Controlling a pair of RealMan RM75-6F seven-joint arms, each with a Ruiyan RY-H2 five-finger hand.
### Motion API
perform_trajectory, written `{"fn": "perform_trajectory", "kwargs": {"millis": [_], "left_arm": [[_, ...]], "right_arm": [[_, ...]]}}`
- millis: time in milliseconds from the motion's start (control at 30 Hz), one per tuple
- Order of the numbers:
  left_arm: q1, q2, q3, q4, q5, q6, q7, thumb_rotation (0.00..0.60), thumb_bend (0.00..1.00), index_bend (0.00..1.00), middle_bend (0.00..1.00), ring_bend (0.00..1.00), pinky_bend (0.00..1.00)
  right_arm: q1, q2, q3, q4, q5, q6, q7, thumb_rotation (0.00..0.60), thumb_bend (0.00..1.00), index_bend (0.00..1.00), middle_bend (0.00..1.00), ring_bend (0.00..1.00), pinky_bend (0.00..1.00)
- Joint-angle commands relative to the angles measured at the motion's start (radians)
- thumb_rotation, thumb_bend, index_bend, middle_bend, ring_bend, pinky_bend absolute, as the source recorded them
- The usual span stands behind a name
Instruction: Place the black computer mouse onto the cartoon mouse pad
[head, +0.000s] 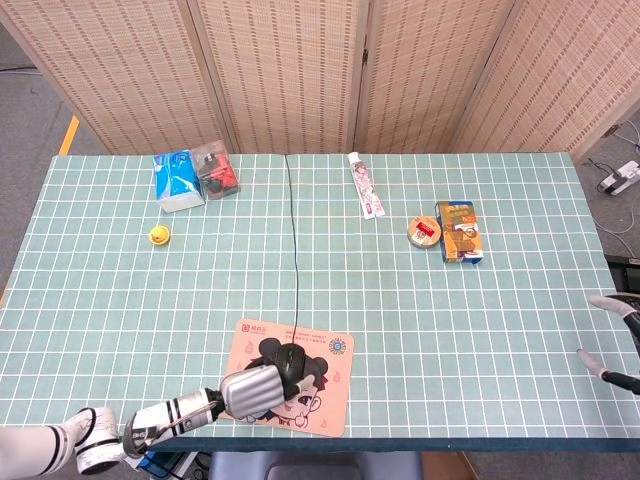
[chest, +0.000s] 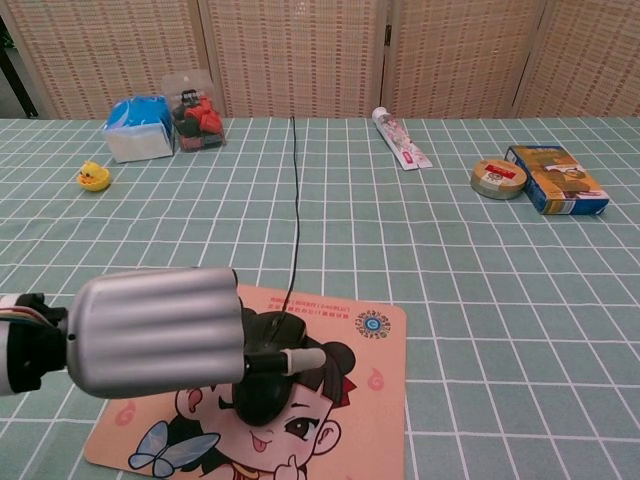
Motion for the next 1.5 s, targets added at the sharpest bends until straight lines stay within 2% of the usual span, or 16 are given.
{"fn": "perform_trajectory", "kwargs": {"millis": [33, 233, 467, 600, 667, 767, 933, 1033, 1133, 1267, 1500], "left_arm": [[0.023, 0.033, -0.003, -0.025, -0.016, 0.029, 0.003, 0.6, 0.39, 0.1, 0.93, 0.96, 1.0], [0.079, 0.123, 0.0, -0.057, -0.034, 0.132, -0.043, 0.6, 0.39, 0.1, 0.92, 0.96, 1.0], [0.162, 0.198, 0.005, -0.029, -0.062, 0.302, -0.202, 0.6, 0.39, 0.13, 0.93, 0.95, 1.0], [0.22, 0.226, 0.006, -0.012, -0.094, 0.388, -0.29, 0.6, 0.39, 0.21, 0.93, 0.95, 1.0], [0.253, 0.241, 0.01, -0.01, -0.109, 0.426, -0.316, 0.6, 0.39, 0.32, 0.9, 0.93, 1.0], [0.309, 0.27, 0.017, -0.058, -0.167, 0.452, -0.328, 0.6, 0.39, 0.44, 0.85, 0.88, 1.0], [0.396, 0.331, 0.012, -0.197, -0.29, 0.49, -0.345, 0.6, 0.39, 0.54, 0.74, 0.76, 0.97], [0.447, 0.357, 0.006, -0.251, -0.348, 0.525, -0.331, 0.6, 0.39, 0.57, 0.68, 0.73, 0.93], [0.504, 0.377, -0.004, -0.309, -0.43, 0.566, -0.325, 0.6, 0.39, 0.58, 0.66, 0.7, 0.88], [0.568, 0.402, -0.016, -0.365, -0.538, 0.605, -0.348, 0.6, 0.39, 0.58, 0.65, 0.7, 0.88], [0.619, 0.404, -0.04, -0.338, -0.63, 0.618, -0.377, 0.6, 0.39, 0.58, 0.65, 0.7, 0.87]], "right_arm": [[0.0, 0.0, -0.002, -0.001, -0.005, 0.002, 0.0, 0.6, 0.16, 0.27, 0.29, 0.2, 0.28], [0.0, 0.001, -0.009, -0.005, -0.027, 0.008, -0.001, 0.6, 0.16, 0.27, 0.29, 0.2, 0.28], [0.006, 0.001, -0.026, -0.014, -0.061, -0.002, -0.009, 0.6, 0.16, 0.27, 0.29, 0.2, 0.28], [0.011, -0.004, -0.029, -0.021, -0.059, -0.012, -0.034, 0.6, 0.16, 0.27, 0.29, 0.2, 0.28], [0.013, -0.009, -0.029, -0.025, -0.053, -0.02, -0.048, 0.6, 0.16, 0.27, 0.29, 0.2, 0.28], [0.02, -0.016, -0.031, -0.031, -0.046, -0.039, -0.072, 0.6, 0.16, 0.27, 0.29, 0.2, 0.28], [0.035, -0.028, -0.038, -0.044, -0.043, -0.076, -0.123, 0.6, 0.16, 0.27, 0.29, 0.2, 0.28], [0.041, -0.035, -0.042, -0.052, -0.043, -0.09, -0.15, 0.6, 0.16, 0.27, 0.29, 0.2, 0.28], [0.046, -0.041, -0.043, -0.057, -0.04, -0.1, -0.172, 0.6, 0.16, 0.27, 0.29, 0.2, 0.28], [0.051, -0.047, -0.043, -0.061, -0.029, -0.113, -0.193, 0.6, 0.16, 0.27, 0.29, 0.2, 0.28], [0.064, -0.057, -0.039, -0.059, 0.001, -0.145, -0.234, 0.6, 0.16, 0.27, 0.29, 0.2, 0.28]]}}
